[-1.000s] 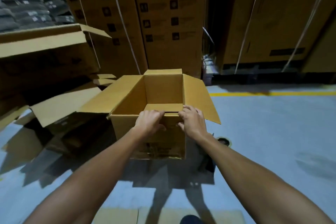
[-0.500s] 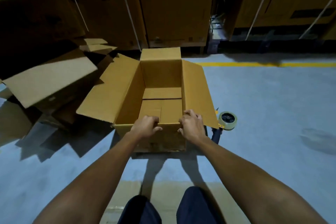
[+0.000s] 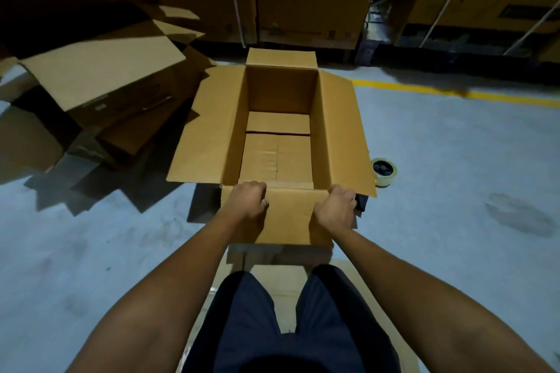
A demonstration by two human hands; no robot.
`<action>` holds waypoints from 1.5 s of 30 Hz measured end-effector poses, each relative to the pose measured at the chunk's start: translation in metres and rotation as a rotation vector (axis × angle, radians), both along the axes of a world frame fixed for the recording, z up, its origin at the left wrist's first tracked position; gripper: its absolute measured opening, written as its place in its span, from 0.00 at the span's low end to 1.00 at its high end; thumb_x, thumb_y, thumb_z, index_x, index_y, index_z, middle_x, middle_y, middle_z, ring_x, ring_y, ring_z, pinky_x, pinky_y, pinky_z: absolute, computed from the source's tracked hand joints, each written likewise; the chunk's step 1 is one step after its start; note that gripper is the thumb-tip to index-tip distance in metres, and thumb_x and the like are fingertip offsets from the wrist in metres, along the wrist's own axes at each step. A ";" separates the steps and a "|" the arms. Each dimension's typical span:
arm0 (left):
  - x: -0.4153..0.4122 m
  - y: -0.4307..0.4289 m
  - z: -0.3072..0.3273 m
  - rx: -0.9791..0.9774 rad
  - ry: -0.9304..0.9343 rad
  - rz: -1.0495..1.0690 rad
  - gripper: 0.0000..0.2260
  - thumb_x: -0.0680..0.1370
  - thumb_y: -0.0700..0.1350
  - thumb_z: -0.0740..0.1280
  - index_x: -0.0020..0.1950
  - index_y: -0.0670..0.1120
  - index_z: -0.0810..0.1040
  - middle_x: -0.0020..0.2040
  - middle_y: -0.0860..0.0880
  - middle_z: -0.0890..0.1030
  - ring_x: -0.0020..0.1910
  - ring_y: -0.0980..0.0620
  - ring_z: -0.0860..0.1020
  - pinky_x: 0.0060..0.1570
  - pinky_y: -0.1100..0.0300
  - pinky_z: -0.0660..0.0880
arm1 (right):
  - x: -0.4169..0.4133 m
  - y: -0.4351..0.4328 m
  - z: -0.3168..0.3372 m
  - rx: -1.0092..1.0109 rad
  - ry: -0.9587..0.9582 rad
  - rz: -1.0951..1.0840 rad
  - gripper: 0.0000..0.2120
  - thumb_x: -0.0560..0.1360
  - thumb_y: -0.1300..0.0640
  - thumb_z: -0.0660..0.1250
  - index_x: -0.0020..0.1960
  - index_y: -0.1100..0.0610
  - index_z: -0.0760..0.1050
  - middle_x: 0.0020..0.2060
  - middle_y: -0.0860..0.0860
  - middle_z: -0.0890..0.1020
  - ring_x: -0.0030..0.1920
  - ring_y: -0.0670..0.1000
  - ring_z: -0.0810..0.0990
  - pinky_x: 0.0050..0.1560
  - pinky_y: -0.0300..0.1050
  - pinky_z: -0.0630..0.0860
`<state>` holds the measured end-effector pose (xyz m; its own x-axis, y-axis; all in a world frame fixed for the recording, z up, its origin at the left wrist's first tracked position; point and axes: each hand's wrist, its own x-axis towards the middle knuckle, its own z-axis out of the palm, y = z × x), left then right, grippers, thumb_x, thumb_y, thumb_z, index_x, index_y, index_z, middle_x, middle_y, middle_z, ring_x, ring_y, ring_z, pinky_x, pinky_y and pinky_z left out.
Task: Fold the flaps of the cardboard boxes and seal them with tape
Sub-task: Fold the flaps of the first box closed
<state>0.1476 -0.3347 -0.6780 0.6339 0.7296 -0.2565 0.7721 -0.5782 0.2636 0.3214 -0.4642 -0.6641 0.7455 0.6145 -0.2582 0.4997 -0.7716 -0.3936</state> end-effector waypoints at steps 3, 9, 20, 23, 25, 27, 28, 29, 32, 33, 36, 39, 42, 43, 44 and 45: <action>-0.006 -0.010 0.004 -0.030 -0.002 0.004 0.21 0.81 0.49 0.63 0.73 0.46 0.69 0.70 0.45 0.73 0.70 0.45 0.69 0.70 0.45 0.66 | 0.003 -0.007 -0.004 0.035 0.284 -0.156 0.22 0.77 0.56 0.68 0.68 0.59 0.65 0.61 0.60 0.75 0.60 0.64 0.77 0.57 0.54 0.76; -0.015 -0.013 0.043 -0.241 -0.047 0.053 0.13 0.83 0.49 0.62 0.59 0.44 0.80 0.56 0.44 0.82 0.57 0.43 0.79 0.55 0.53 0.75 | 0.020 -0.016 0.023 0.160 0.495 -0.183 0.09 0.77 0.58 0.71 0.44 0.60 0.73 0.41 0.58 0.77 0.41 0.57 0.75 0.40 0.49 0.72; 0.001 -0.004 0.110 0.111 0.012 0.006 0.30 0.77 0.67 0.63 0.69 0.47 0.73 0.62 0.47 0.80 0.63 0.46 0.76 0.67 0.41 0.69 | 0.027 0.008 0.077 0.624 0.853 -0.359 0.12 0.82 0.48 0.64 0.54 0.57 0.77 0.33 0.52 0.75 0.30 0.48 0.72 0.27 0.40 0.66; 0.012 0.001 0.095 0.348 -0.004 0.022 0.20 0.81 0.59 0.60 0.68 0.49 0.72 0.64 0.47 0.78 0.69 0.46 0.71 0.72 0.38 0.60 | 0.033 0.020 0.066 0.624 0.759 -0.262 0.14 0.81 0.47 0.66 0.52 0.59 0.78 0.38 0.53 0.79 0.35 0.49 0.76 0.31 0.42 0.71; 0.020 0.006 0.085 0.442 -0.017 0.037 0.25 0.82 0.59 0.57 0.75 0.49 0.65 0.76 0.44 0.67 0.78 0.43 0.58 0.75 0.37 0.52 | 0.038 0.029 0.056 0.619 0.648 -0.206 0.18 0.81 0.43 0.65 0.53 0.59 0.78 0.39 0.52 0.80 0.37 0.50 0.78 0.35 0.44 0.73; 0.027 0.014 0.077 0.489 -0.011 0.058 0.32 0.82 0.62 0.54 0.81 0.49 0.52 0.81 0.42 0.50 0.80 0.41 0.43 0.75 0.37 0.43 | 0.045 0.040 0.048 0.610 0.562 -0.178 0.20 0.81 0.40 0.63 0.50 0.57 0.79 0.37 0.52 0.81 0.37 0.51 0.79 0.39 0.47 0.74; 0.031 0.019 0.073 0.492 -0.010 0.063 0.33 0.82 0.63 0.52 0.81 0.48 0.46 0.82 0.42 0.45 0.80 0.41 0.39 0.75 0.37 0.40 | 0.048 0.047 0.046 0.594 0.518 -0.173 0.20 0.80 0.39 0.63 0.49 0.56 0.79 0.37 0.52 0.82 0.38 0.51 0.80 0.40 0.47 0.75; 0.034 0.023 0.068 0.477 -0.010 0.065 0.34 0.82 0.63 0.52 0.81 0.48 0.42 0.81 0.42 0.41 0.79 0.41 0.36 0.75 0.36 0.39 | 0.052 0.054 0.044 0.572 0.477 -0.170 0.19 0.80 0.40 0.63 0.51 0.56 0.79 0.40 0.53 0.84 0.40 0.52 0.81 0.41 0.47 0.76; 0.046 0.038 0.049 0.354 0.004 0.073 0.35 0.82 0.63 0.51 0.81 0.48 0.38 0.80 0.43 0.35 0.78 0.42 0.33 0.75 0.35 0.40 | 0.059 0.072 0.033 0.457 0.380 -0.141 0.21 0.80 0.48 0.67 0.69 0.56 0.71 0.55 0.55 0.83 0.50 0.53 0.81 0.48 0.47 0.79; 0.052 0.044 0.043 0.299 0.004 0.084 0.35 0.82 0.62 0.51 0.81 0.48 0.38 0.80 0.43 0.35 0.78 0.42 0.33 0.76 0.35 0.41 | 0.058 0.077 0.030 0.421 0.357 -0.126 0.23 0.80 0.51 0.68 0.72 0.56 0.67 0.57 0.55 0.82 0.50 0.53 0.80 0.48 0.45 0.78; 0.066 0.058 0.028 0.127 0.021 0.077 0.33 0.83 0.61 0.51 0.82 0.48 0.42 0.81 0.43 0.37 0.79 0.42 0.36 0.77 0.38 0.44 | 0.052 0.088 0.017 0.368 0.228 0.008 0.29 0.78 0.58 0.69 0.76 0.54 0.61 0.60 0.54 0.79 0.58 0.55 0.79 0.54 0.46 0.77; 0.065 0.059 0.001 0.014 0.090 0.030 0.31 0.83 0.61 0.49 0.82 0.48 0.44 0.81 0.44 0.38 0.79 0.43 0.36 0.76 0.38 0.43 | 0.047 0.092 -0.005 0.178 0.053 0.339 0.23 0.78 0.57 0.69 0.72 0.53 0.69 0.64 0.53 0.76 0.66 0.54 0.72 0.65 0.50 0.73; 0.055 0.047 -0.028 0.010 0.154 0.021 0.31 0.83 0.63 0.44 0.82 0.50 0.44 0.81 0.45 0.39 0.79 0.45 0.36 0.76 0.37 0.41 | 0.049 0.085 -0.026 0.046 -0.072 0.563 0.18 0.80 0.54 0.64 0.69 0.53 0.73 0.66 0.54 0.74 0.67 0.55 0.70 0.69 0.51 0.68; 0.054 0.045 -0.033 0.022 0.160 0.028 0.31 0.83 0.64 0.42 0.82 0.51 0.43 0.81 0.46 0.40 0.79 0.45 0.36 0.76 0.38 0.41 | 0.049 0.082 -0.033 0.059 -0.092 0.590 0.18 0.81 0.53 0.62 0.69 0.53 0.73 0.66 0.54 0.74 0.68 0.55 0.70 0.70 0.51 0.66; 0.054 0.044 -0.035 0.030 0.162 0.034 0.31 0.83 0.64 0.42 0.82 0.51 0.44 0.81 0.46 0.40 0.80 0.46 0.37 0.76 0.38 0.41 | 0.048 0.079 -0.039 0.077 -0.113 0.611 0.18 0.81 0.53 0.61 0.69 0.54 0.72 0.67 0.54 0.73 0.69 0.55 0.69 0.72 0.52 0.64; 0.055 0.045 -0.035 0.026 0.166 0.036 0.31 0.82 0.64 0.42 0.82 0.52 0.44 0.81 0.47 0.40 0.80 0.46 0.37 0.75 0.38 0.41 | 0.047 0.077 -0.044 0.081 -0.132 0.636 0.18 0.81 0.53 0.59 0.70 0.54 0.71 0.68 0.55 0.72 0.71 0.56 0.68 0.74 0.53 0.62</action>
